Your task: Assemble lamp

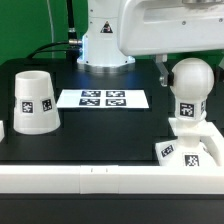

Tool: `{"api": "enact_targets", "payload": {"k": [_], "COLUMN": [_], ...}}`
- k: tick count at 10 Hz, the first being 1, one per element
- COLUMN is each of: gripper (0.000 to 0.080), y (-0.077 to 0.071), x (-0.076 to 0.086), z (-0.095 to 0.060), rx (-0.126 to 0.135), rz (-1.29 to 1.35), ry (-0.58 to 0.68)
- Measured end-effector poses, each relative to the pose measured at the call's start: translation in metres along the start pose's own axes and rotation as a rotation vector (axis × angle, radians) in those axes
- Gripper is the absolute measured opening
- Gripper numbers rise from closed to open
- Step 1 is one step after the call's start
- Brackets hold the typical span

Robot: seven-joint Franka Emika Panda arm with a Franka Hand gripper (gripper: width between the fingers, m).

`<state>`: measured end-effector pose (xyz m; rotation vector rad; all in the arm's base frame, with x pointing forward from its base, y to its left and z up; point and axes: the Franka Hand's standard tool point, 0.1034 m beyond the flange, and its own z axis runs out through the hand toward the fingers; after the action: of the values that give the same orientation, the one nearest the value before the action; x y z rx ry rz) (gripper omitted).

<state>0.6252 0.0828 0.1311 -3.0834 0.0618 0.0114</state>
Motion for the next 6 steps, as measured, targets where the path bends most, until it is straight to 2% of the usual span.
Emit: {"api": "enact_targets", "payload": {"k": [6], "gripper": [0.0573], "y": [0.0033], "x": [0.0006], "z": [-0.0003], "rx": [-0.001], "rz": [0.335], "ry": [0.001]}}
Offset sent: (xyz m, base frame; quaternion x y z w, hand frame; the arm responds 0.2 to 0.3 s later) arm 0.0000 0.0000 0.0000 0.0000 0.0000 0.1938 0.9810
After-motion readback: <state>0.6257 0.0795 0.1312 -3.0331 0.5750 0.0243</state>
